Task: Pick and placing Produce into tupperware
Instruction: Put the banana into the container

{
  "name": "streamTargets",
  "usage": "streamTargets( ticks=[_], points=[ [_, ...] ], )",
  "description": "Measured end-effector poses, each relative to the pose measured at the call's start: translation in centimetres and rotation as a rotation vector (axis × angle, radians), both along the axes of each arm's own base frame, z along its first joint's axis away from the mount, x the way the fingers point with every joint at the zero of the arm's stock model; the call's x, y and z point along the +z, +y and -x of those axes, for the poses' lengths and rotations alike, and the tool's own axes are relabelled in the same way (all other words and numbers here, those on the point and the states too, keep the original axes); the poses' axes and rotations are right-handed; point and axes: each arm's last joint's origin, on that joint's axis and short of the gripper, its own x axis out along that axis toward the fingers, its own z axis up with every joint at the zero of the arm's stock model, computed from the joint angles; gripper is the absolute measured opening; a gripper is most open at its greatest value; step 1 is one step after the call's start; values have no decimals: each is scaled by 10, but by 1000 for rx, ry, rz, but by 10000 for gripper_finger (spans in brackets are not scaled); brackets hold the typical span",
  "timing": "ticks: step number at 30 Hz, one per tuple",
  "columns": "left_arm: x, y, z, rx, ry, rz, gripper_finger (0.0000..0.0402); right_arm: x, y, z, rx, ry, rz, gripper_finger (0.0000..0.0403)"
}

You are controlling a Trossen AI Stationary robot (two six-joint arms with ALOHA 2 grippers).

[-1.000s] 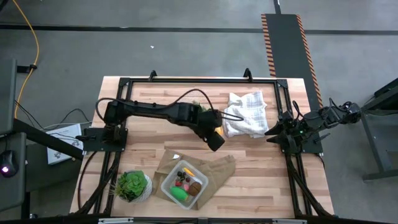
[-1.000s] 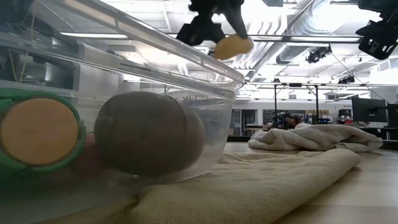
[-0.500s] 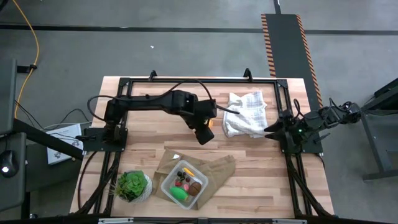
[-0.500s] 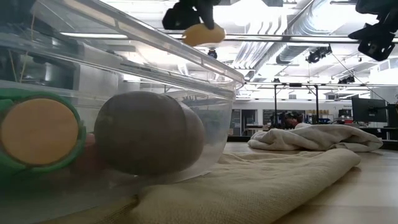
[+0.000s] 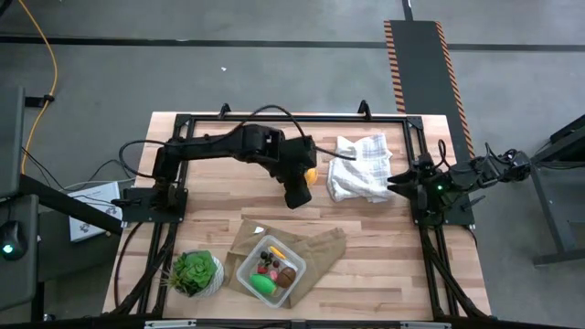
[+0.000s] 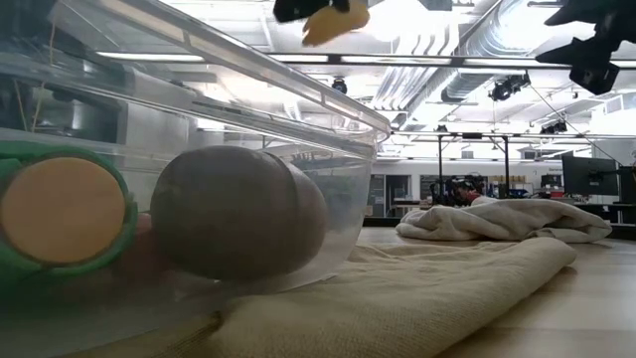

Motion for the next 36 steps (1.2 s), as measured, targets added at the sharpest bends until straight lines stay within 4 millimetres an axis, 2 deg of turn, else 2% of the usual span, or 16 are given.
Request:
streamTargets(
  ticks=[8, 15, 20, 26, 29, 33, 36],
  points=[
    [52, 0, 15, -75, -212, -131, 138, 1, -2, 0, -90, -22, -35, 202],
    [88, 5, 65, -87, -242, -168, 138, 2, -3, 0, -141, -37, -61, 202],
    [109, -1, 109, -88, -225, -188, 138, 2, -4, 0, -183, -47, -61, 202],
    [123, -6, 144, -92, -224, -190, 138, 2, -6, 0, -235, -59, -73, 202],
    [127, -8, 156, -91, -220, -192, 138, 2, -6, 0, -260, -67, -85, 202],
    [121, -9, 162, -116, -196, -193, 138, 4, -6, 0, -273, -82, -93, 202],
    [106, -10, 167, -120, -133, -180, 138, 5, -7, 0, -283, -100, -99, 202]
  ],
)
